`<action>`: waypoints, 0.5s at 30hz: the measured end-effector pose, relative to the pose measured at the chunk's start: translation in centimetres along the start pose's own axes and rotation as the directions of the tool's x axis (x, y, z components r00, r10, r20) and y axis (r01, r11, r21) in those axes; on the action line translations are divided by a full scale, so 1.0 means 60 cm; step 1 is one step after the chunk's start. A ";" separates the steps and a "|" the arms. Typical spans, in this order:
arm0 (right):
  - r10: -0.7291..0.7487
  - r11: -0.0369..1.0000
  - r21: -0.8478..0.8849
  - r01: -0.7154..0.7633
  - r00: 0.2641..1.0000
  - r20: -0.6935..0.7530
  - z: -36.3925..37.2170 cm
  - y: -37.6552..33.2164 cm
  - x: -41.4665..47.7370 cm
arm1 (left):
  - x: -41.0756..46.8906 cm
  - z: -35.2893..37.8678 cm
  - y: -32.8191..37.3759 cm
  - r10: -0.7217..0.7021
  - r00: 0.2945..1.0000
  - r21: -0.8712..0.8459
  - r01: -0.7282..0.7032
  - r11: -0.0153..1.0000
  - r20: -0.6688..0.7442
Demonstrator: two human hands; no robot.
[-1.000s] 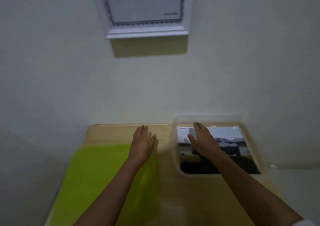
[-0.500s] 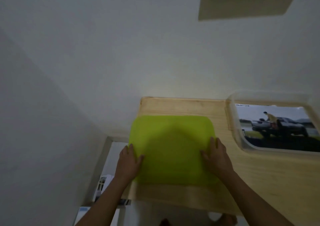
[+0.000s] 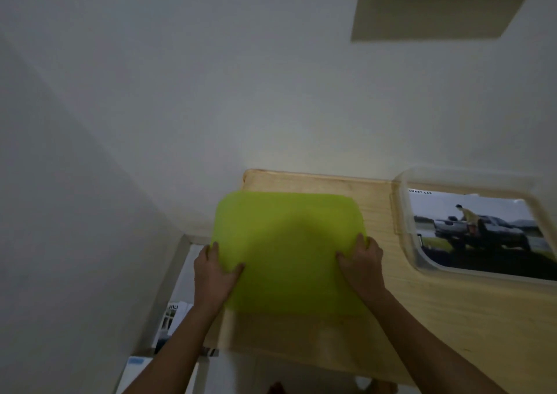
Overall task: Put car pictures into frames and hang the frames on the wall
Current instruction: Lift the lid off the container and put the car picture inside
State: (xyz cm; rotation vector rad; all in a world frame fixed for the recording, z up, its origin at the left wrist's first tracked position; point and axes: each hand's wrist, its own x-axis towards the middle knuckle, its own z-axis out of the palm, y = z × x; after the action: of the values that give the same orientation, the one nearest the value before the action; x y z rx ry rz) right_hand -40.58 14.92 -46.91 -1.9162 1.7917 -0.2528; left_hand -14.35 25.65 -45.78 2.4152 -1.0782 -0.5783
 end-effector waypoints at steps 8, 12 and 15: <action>0.067 0.989 0.145 -0.039 0.978 -0.197 -0.167 0.051 0.073 | 0.014 0.014 0.185 0.100 0.986 -0.082 -0.112 0.990 -0.132; 0.157 0.980 0.157 -0.118 0.950 -0.268 -0.255 0.167 0.097 | -0.015 0.093 0.310 0.197 0.976 -0.128 -0.207 0.970 -0.093; 0.227 0.969 0.166 -0.183 0.925 -0.306 -0.304 0.262 0.104 | -0.047 0.156 0.393 0.245 0.969 -0.159 -0.248 0.956 -0.036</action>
State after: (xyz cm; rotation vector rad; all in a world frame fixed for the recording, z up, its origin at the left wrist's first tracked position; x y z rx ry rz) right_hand -62.08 4.49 -40.00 -1.6483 2.1098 -0.6282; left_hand -34.88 11.55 -40.22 2.1020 -1.2514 -0.5386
